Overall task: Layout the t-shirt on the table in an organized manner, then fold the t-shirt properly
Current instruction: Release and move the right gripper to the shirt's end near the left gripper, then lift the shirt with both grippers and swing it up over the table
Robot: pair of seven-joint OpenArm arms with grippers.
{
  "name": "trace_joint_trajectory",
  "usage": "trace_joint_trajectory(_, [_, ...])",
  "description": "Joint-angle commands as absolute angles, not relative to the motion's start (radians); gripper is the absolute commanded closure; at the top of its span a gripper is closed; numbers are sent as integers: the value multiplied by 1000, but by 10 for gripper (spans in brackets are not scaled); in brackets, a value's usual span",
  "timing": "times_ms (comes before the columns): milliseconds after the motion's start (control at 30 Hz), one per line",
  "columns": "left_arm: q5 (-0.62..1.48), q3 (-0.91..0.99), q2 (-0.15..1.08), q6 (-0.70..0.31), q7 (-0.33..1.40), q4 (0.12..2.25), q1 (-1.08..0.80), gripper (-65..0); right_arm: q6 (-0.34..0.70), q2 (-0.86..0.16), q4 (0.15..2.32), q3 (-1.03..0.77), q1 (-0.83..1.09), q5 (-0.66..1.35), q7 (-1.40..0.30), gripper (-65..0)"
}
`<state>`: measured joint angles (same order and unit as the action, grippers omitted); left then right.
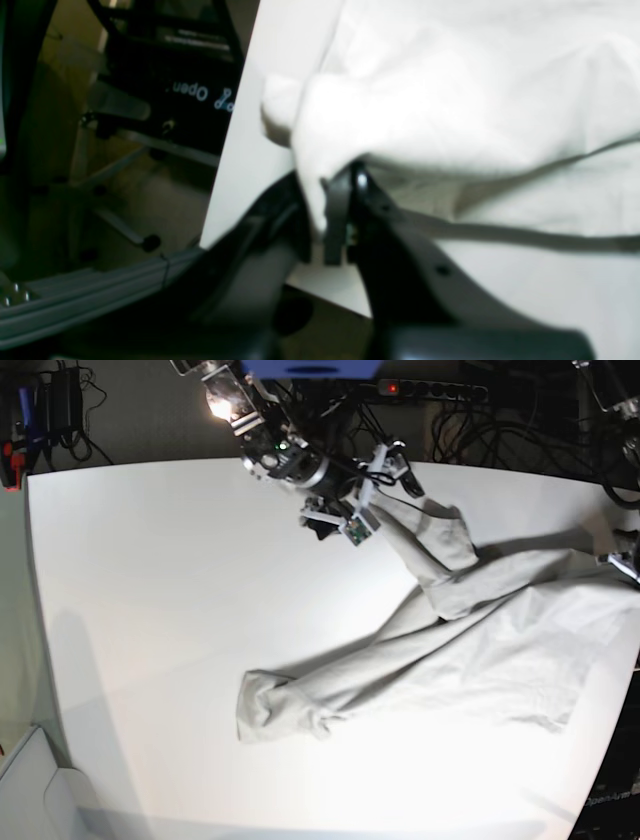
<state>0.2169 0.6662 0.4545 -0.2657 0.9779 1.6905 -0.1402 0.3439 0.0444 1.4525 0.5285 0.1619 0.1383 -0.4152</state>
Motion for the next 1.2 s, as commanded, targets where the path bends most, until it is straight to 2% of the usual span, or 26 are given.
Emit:
trace_joint_trajectory(0, [217, 676, 476, -260, 958, 1709, -131, -4, 349, 54, 1463, 532, 159, 147, -407, -589])
trace_joint_trajectory(100, [217, 680, 463, -260, 958, 1709, -131, -4, 354, 65, 1461, 532, 159, 147, -414, -593])
trace_joint_trajectory(267, [217, 680, 460, -260, 958, 1709, -131, -4, 463, 77, 1461, 526, 159, 147, -415, -586])
trace_joint_trajectory(333, [217, 680, 460, -260, 958, 1709, -131, -4, 473, 77, 1461, 526, 159, 147, -412, -544])
trace_joint_trajectory(400, [217, 680, 460, -260, 958, 1709, -131, -4, 473, 77, 1463, 526, 157, 147, -410, -437])
trace_joint_trajectory(567, [217, 682, 460, -260, 958, 1709, -131, -4, 470, 48, 1428, 524, 107, 145, -456, -21])
trace_joint_trajectory(600, [217, 682, 458, -260, 958, 1709, -131, -4, 470, 47, 1405, 524, 84, 145, -487, 0])
trace_joint_trajectory(800, [217, 682, 433, -260, 958, 1742, -143, -4, 470, 18, 1372, 519, 25, 145, -564, 0])
trace_joint_trajectory(1167, [219, 682, 369, -260, 958, 1819, -179, -4, 470, -110, 1759, 211, 71, 145, -680, 0])
